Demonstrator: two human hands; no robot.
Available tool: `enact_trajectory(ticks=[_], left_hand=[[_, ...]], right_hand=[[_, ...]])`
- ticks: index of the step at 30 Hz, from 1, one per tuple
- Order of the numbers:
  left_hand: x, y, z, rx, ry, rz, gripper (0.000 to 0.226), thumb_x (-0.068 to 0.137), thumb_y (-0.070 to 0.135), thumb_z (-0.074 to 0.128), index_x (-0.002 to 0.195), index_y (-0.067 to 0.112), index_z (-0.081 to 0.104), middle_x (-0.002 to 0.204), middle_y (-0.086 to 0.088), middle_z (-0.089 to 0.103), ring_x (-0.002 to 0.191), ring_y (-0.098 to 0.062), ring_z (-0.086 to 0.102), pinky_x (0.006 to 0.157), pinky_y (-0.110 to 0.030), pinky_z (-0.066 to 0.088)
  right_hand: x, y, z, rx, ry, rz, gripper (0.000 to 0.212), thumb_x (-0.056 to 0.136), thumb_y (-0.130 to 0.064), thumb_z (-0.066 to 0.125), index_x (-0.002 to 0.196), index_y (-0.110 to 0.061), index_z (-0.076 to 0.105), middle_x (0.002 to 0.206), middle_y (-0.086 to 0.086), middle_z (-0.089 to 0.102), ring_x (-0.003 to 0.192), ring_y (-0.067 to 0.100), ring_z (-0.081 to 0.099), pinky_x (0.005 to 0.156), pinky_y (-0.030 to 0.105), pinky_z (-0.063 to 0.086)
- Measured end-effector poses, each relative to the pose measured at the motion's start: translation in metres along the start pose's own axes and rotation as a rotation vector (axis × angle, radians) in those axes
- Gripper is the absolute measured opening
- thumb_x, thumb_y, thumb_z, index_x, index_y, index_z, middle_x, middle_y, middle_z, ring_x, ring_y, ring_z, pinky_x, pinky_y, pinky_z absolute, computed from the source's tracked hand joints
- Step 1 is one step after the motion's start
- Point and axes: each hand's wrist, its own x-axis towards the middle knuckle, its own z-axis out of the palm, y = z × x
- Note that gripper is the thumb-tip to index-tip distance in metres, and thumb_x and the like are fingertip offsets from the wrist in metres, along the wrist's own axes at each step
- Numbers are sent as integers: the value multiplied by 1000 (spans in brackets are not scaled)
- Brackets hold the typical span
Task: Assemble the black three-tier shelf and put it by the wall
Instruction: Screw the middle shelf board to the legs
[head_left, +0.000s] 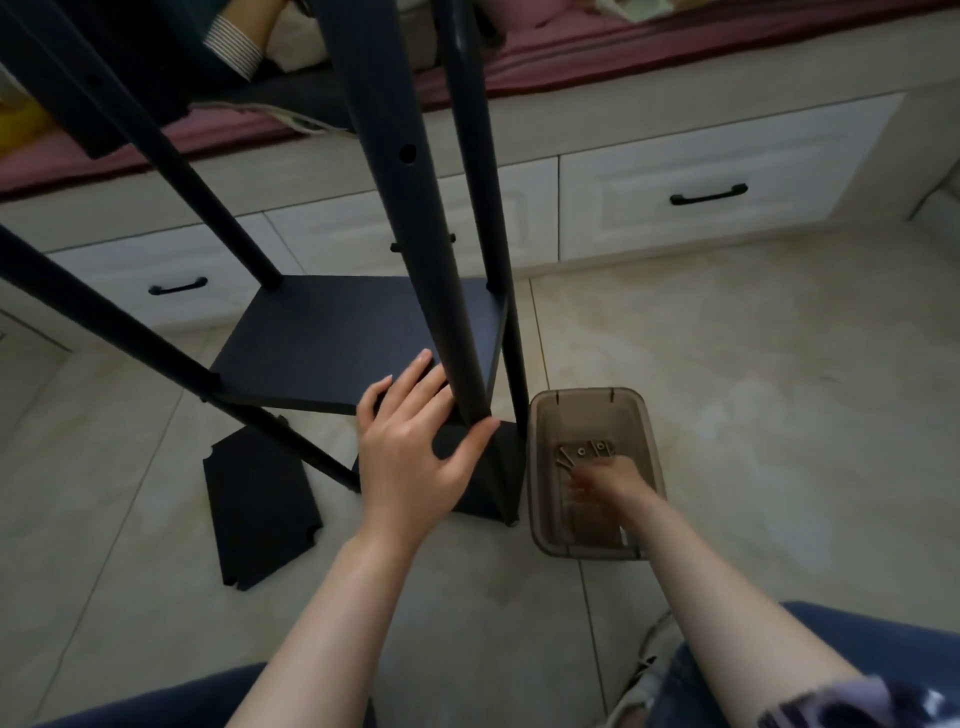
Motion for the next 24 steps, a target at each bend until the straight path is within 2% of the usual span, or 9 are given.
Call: enact_trajectory(ticks=[3, 5, 7, 9, 12, 15, 18, 21, 24], left_hand=[[-1, -2, 4, 12, 42, 20, 43, 93, 45, 59, 123, 17, 71, 136, 1, 64, 138, -21, 51, 112, -50, 32], [-1, -3, 7, 4, 53, 33, 41, 93, 44, 59, 123, 18, 70, 137, 2, 63, 137, -21, 51, 112, -50, 32], [-2, -4, 8, -2, 64, 41, 41, 92, 42, 60, 125, 19, 67, 137, 5, 60, 136, -22, 52, 111, -50, 32], [-1, -5, 10, -2, 74, 57, 40, 92, 41, 61, 127, 21, 65, 137, 8, 58, 134, -22, 54, 110, -50, 33], [-1, -5, 12, 9, 84, 75, 40, 92, 41, 61, 127, 21, 64, 136, 11, 56, 132, -22, 55, 108, -47, 33], [-2, -6, 14, 24, 101, 81, 40, 93, 41, 61, 126, 20, 66, 136, 12, 56, 130, -21, 56, 107, -46, 33], [-2, -7, 16, 23, 108, 81, 40, 93, 42, 62, 127, 22, 63, 136, 11, 57, 129, -20, 57, 106, -47, 35], [-2, -7, 17, 15, 121, 90, 39, 93, 41, 62, 127, 24, 61, 136, 11, 57, 129, -19, 56, 105, -47, 36], [-2, -6, 16, 10, 121, 83, 39, 92, 41, 62, 127, 24, 61, 137, 14, 55, 128, -20, 57, 105, -45, 34]], right_hand=[[18, 12, 10, -80, 9, -12, 9, 92, -2, 60, 95, -4, 68, 76, 13, 67, 71, 28, 64, 72, 41, 57], [30, 13, 17, -138, 1, -51, 12, 93, -6, 61, 103, -4, 67, 83, 13, 68, 80, 30, 66, 84, 48, 57], [41, 12, 23, -229, 6, -99, 23, 93, -14, 63, 115, -6, 64, 101, 13, 69, 96, 31, 66, 93, 51, 54], [51, 12, 26, -311, -1, -132, 37, 93, -20, 65, 128, -12, 58, 117, 12, 65, 109, 32, 63, 97, 50, 52], [67, 19, 27, -338, -34, -130, 48, 93, -21, 65, 138, -11, 50, 125, 18, 62, 106, 31, 62, 97, 47, 52], [77, 23, 26, -366, -33, -143, 46, 93, -15, 65, 136, -5, 52, 123, 26, 63, 94, 23, 56, 89, 43, 50], [79, 24, 28, -470, 16, -193, 37, 93, -15, 63, 129, -7, 58, 122, 22, 64, 101, 31, 62, 82, 34, 45], [78, 24, 31, -636, 37, -244, 32, 93, -21, 62, 124, -11, 60, 123, 18, 63, 115, 36, 58, 89, 34, 43], [76, 25, 33, -806, 27, -257, 21, 94, -12, 58, 113, -7, 65, 116, 19, 65, 109, 35, 61, 93, 38, 48]])
